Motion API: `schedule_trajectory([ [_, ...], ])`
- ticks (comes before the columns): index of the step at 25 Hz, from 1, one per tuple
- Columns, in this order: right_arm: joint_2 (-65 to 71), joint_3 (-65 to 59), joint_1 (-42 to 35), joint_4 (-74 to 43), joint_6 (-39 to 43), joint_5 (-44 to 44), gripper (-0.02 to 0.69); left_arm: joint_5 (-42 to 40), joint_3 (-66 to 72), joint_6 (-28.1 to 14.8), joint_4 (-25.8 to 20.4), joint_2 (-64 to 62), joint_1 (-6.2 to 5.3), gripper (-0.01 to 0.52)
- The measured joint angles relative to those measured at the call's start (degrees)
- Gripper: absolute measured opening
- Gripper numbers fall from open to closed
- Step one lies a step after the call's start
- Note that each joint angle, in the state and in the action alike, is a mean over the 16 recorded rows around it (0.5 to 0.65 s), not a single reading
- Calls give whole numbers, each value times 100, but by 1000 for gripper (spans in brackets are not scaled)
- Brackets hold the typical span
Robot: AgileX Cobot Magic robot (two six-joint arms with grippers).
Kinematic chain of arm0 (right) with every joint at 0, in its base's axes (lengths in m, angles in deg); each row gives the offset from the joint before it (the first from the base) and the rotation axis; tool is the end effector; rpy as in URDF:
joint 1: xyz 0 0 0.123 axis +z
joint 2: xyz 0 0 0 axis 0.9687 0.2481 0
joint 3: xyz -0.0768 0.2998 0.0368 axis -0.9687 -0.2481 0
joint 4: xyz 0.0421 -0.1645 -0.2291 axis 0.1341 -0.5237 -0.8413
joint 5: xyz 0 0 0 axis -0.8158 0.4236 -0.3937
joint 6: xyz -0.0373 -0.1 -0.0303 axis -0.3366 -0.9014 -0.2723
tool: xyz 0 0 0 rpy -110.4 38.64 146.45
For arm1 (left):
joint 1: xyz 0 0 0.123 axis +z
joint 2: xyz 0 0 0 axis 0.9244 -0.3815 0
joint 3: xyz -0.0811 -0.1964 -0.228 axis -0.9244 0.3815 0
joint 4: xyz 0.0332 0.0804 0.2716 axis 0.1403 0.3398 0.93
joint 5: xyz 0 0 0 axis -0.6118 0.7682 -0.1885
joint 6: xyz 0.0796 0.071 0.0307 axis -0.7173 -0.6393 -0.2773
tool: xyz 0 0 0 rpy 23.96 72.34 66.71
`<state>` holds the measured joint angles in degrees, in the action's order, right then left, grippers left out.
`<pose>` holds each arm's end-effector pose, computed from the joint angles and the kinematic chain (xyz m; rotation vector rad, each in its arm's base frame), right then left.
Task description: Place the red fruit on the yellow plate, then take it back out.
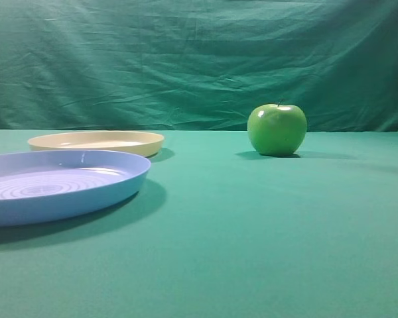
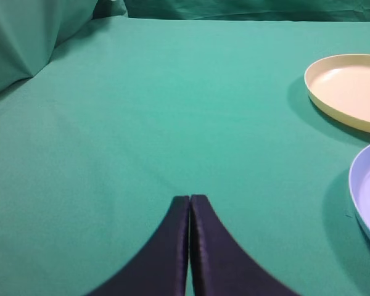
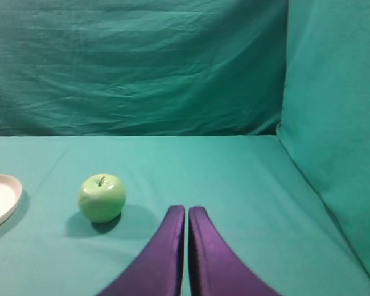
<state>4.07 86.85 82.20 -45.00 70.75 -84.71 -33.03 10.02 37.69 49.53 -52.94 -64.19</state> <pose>0.0511 0.0078 0.3016 -0.1363 1.7439 0.0799 0.0768 0.0179 0.1720 -0.1631 1.8307 0.1318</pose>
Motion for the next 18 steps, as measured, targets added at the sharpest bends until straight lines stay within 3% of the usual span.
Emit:
schedule_trajectory([
  [9,-425,-1742,-350,-14,0,1224,0,0,0,0,0,0,0,0],
  [18,-435,-2492,-364,-16,0,1583,0,0,0,0,0,0,0,0],
])
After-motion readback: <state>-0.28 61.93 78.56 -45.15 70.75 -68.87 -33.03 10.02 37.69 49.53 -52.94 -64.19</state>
